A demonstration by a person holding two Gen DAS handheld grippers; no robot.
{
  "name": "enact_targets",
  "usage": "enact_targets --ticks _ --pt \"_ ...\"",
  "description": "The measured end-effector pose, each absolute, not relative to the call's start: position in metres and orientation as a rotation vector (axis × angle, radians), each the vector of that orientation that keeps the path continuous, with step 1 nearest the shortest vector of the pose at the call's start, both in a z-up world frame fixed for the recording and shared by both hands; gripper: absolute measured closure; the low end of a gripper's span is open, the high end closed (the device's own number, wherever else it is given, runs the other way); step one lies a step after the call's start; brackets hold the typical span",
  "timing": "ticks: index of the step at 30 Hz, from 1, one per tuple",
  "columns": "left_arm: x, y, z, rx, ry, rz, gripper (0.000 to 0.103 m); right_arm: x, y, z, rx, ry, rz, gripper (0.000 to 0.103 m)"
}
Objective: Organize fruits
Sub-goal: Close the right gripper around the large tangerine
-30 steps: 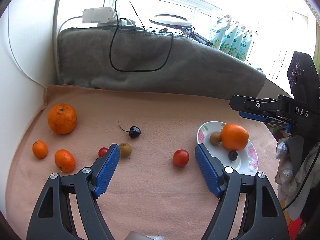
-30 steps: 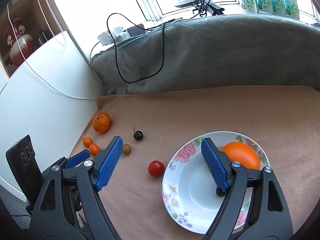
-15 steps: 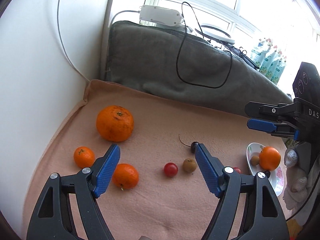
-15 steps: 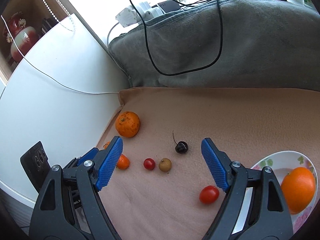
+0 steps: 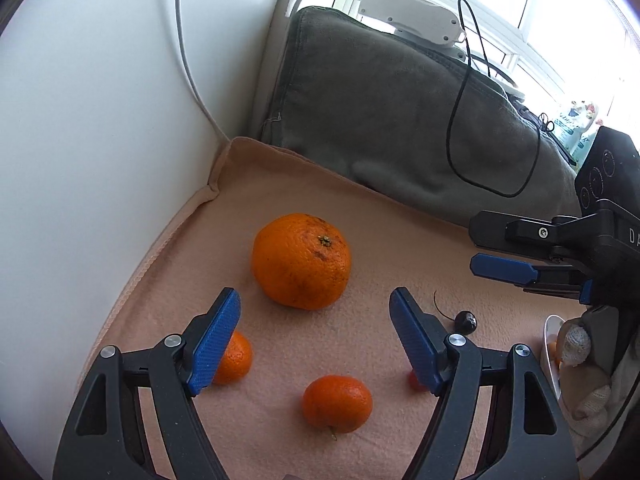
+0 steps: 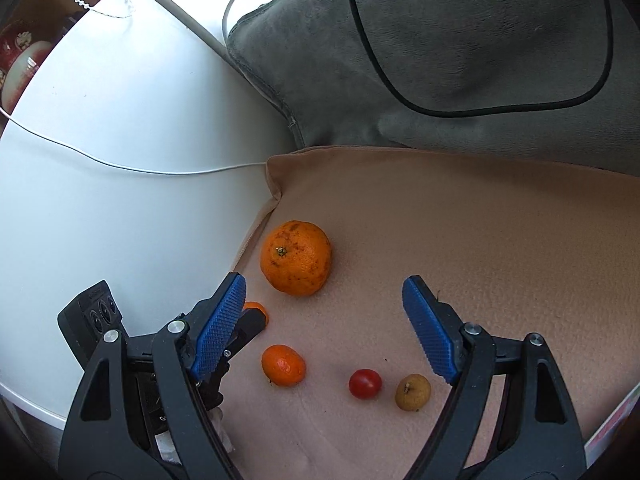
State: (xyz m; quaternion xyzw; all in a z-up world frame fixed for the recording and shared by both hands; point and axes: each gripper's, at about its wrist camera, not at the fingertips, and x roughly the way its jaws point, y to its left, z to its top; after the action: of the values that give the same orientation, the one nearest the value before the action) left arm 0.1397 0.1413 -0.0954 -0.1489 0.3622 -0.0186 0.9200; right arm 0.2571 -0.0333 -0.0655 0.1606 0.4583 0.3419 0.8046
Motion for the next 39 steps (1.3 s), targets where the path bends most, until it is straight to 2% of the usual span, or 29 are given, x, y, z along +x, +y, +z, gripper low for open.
enact_targets --ticks 9,12,32,36,39 --pt "0.158 0.143 -0.105 -0.320 0.773 -0.057 0.027 0.283 0.009 -0.083 0.362 1.032 0.774 0.020" --pt "0.163 0.144 -0.109 -0.327 0.790 -0.061 0.032 0.289 0.021 -0.090 0.372 1.057 0.783 0.023" --pt "0.189 0.159 -0.129 -0.394 0.836 -0.067 0.032 0.306 0.045 -0.113 0.401 1.137 0.820 0.025" --pt "0.192 0.158 -0.129 -0.384 0.837 -0.072 0.034 0.309 0.047 -0.118 0.406 1.157 0.824 0.032" --pt "0.194 0.156 -0.128 -0.381 0.837 -0.077 0.036 0.310 0.047 -0.118 0.408 1.153 0.825 0.033"
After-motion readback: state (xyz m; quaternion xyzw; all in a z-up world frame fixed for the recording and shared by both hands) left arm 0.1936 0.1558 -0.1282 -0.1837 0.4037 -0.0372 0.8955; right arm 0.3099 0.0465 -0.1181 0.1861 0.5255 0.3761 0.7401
